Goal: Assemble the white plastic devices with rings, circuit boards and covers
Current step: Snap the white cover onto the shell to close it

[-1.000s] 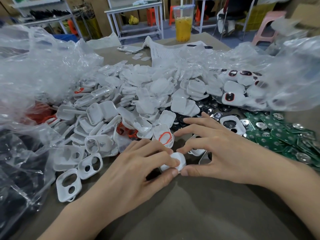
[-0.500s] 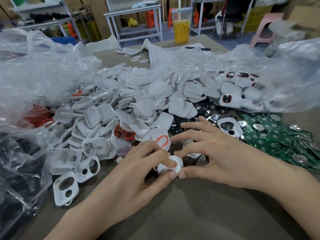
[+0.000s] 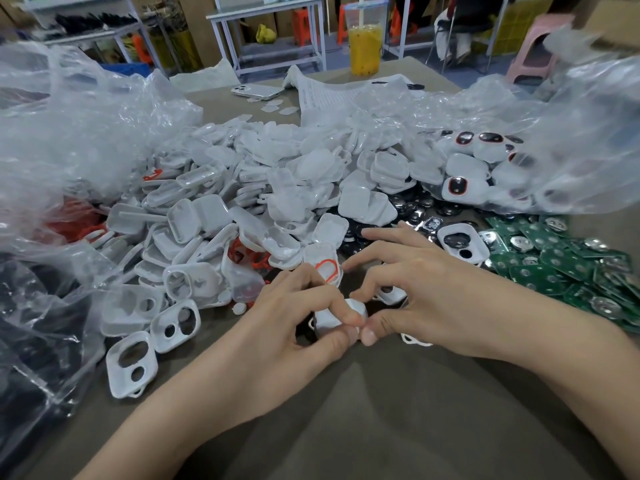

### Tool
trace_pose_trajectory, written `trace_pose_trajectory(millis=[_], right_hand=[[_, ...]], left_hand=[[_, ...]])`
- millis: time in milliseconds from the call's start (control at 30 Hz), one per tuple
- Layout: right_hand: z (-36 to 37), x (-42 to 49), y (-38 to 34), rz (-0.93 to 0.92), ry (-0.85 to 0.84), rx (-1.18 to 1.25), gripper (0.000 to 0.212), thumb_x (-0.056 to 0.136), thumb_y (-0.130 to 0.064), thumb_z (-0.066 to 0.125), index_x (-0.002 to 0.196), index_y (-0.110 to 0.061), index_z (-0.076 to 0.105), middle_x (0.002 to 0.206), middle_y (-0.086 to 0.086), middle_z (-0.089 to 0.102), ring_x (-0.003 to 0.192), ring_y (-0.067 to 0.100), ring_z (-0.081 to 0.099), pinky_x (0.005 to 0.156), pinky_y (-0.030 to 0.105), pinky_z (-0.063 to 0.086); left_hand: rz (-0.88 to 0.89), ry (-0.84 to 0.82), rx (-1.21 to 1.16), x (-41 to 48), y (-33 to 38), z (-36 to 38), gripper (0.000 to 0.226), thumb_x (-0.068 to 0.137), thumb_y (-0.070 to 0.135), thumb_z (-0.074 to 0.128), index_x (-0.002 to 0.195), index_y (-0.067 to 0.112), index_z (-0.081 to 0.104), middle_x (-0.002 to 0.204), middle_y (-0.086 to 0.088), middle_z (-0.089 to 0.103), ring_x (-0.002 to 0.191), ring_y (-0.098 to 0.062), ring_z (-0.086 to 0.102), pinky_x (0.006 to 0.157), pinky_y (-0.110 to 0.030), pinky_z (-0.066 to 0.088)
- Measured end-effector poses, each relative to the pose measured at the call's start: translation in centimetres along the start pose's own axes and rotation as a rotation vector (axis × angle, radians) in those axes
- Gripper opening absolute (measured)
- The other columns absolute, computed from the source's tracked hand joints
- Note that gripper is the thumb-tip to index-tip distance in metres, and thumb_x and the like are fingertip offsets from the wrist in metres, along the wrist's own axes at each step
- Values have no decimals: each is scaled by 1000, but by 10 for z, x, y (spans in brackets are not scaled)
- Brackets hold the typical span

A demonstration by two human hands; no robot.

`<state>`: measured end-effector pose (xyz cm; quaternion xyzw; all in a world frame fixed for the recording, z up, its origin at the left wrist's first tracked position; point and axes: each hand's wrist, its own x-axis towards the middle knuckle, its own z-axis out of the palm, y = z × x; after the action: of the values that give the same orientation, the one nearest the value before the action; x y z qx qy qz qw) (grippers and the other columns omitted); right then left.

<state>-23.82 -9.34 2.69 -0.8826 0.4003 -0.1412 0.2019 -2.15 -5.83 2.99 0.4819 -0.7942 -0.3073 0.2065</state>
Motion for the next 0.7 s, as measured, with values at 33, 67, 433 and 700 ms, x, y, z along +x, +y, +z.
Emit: trace_pose_trajectory(millis=[33,67,433,700], right_hand=[[0,0,0,4,-7,-2,19,76,-60,69,85,-50,56,137,-31,46,143,-9,7,110,6,-1],[0,-1,-1,6,-15,-3,19,77,-60,70,85,-50,56,137,-32,44,142,-11,5,113,9,-1],[-1,-2,-1,24,-61,60,18,77,-54,75,82,-51,58,134,-41,36,140,-20,-3,115,11,-6],[-1,-4,1,15,-13,63,24,74,-61,74,91,-45,66,130,-45,40,141,-20,2,118,14,1]], left_hand=[[-25,-2,-14,0,2,0,7,87,38,69,91,43,69,105,19,52,107,-1,49,83,-10,30],[-49,-4,-29,1,3,0,7,87,36,69,91,42,70,105,20,52,106,2,48,82,-10,29],[-218,-55,-31,11,14,1,16,92,33,65,88,48,68,95,28,45,89,1,40,79,-25,27],[-114,17,-34,2,4,11,24,93,30,67,97,54,62,106,28,48,115,5,39,92,-21,29]])
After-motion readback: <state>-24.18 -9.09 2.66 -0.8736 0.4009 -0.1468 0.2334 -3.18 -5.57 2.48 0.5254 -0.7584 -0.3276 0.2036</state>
